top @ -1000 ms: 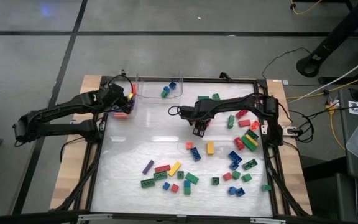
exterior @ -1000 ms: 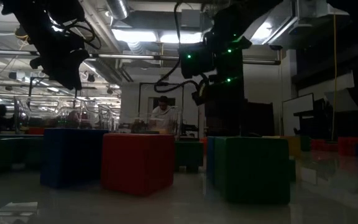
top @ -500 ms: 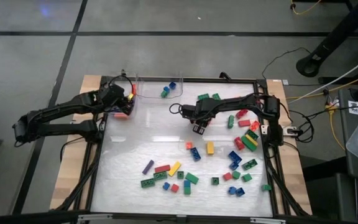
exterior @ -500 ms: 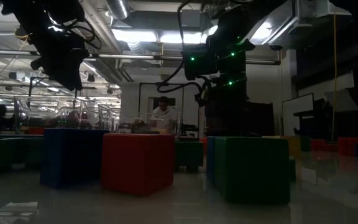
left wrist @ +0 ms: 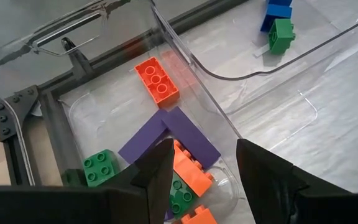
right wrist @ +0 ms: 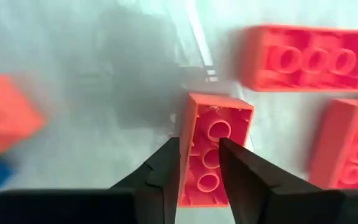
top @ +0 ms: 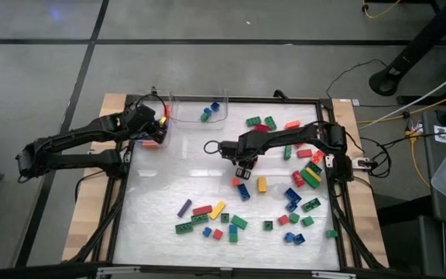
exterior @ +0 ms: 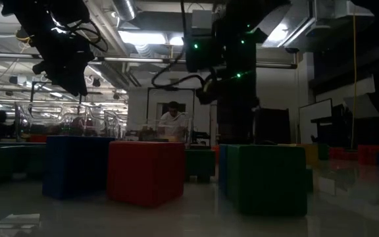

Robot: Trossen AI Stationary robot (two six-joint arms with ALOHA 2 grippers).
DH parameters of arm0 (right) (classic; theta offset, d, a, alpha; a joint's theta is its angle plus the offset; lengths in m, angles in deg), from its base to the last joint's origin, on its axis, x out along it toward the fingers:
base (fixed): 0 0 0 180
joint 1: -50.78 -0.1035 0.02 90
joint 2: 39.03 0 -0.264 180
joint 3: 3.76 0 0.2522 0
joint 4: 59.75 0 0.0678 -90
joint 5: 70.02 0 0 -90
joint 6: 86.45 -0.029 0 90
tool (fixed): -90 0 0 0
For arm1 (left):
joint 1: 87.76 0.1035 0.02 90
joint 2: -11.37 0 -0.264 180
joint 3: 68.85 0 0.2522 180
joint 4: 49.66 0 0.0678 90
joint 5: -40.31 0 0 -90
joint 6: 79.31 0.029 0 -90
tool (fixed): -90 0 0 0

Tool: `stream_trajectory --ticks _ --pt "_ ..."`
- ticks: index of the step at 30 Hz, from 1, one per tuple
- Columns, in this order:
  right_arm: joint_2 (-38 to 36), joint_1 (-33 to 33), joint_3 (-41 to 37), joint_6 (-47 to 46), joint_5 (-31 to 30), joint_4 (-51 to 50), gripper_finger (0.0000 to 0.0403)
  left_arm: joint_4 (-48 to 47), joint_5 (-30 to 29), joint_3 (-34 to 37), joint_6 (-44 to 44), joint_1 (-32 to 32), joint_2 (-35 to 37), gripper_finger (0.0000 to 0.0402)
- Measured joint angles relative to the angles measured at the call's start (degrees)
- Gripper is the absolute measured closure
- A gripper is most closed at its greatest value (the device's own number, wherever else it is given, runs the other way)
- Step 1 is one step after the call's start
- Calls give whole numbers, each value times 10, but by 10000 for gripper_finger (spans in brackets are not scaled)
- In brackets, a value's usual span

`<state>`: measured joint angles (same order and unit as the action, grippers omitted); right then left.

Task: Sort blocks by size
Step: Put the large orange game piece into the left transparent bin

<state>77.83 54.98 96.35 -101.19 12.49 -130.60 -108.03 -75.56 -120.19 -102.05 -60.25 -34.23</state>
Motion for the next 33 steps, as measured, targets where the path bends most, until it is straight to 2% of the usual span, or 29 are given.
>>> stream_trajectory --ticks 13,16,25,29,33 --pt "0 3 10 0 -15 -1 289 0 0 0 2 0 0 240" --pt "0 3 10 0 -16 -1 270 0 0 0 2 0 0 240" --pt "-3 3 3 -30 -24 3 179 0 0 0 2 0 0 240" --pt "-3 8 -22 -31 -18 2 162 0 0 0 2 0 0 240" --pt "-3 20 -49 -32 5 17 162 0 0 0 2 0 0 240"
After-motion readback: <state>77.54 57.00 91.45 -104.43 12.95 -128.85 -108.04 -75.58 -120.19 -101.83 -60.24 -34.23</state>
